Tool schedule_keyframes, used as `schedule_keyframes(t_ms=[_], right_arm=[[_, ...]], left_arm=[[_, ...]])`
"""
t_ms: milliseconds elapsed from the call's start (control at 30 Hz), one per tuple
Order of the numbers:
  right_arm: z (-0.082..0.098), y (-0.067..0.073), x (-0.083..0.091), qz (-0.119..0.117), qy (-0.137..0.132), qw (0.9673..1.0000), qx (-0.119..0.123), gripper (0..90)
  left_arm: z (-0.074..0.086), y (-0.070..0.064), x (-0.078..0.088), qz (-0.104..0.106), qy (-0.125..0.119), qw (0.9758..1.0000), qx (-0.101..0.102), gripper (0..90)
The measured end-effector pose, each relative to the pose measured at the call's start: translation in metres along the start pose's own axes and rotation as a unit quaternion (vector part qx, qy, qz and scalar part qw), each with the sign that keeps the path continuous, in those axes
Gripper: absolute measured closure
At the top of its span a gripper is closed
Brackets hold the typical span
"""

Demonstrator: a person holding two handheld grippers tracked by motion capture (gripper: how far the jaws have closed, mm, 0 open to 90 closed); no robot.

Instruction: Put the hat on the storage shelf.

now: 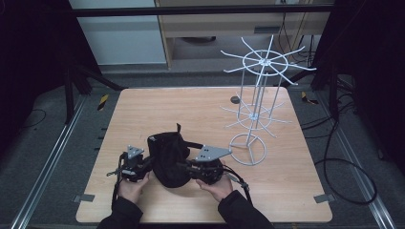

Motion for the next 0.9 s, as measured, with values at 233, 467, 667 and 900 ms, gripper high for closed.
schedule_keyframes(t_ms=[233,467,667,900], right_arm=[[0.012,0.015,-0.009,-0.052,0.032,0.9980,0.015,82.9],[0.025,0.024,-0.019,-0.074,0.064,0.9950,0.022,83.0],[0.031,0.020,-0.021,-0.061,0.074,0.9952,0.021,82.9],[0.021,0.003,-0.010,-0.010,0.069,0.9974,0.019,83.0]], left_arm=[[-0.001,0.004,-0.002,-0.001,-0.009,1.0000,-0.005,81.1],[0.000,0.007,-0.003,-0.002,-0.008,1.0000,-0.002,80.7],[0.002,0.008,-0.002,0.003,-0.008,1.0000,0.005,80.7],[0.001,0.004,0.001,0.023,-0.015,0.9995,0.012,81.0]])
Point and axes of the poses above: each handheld gripper's, and its own axes: x roughly backward along the jaws, z roughly out of its underside, y roughly to its left, the point moved 7 cm from there along -x, roughly forward along the jaws, and after that the axes turned 3 degrees about -y, right-handed, at the moved point
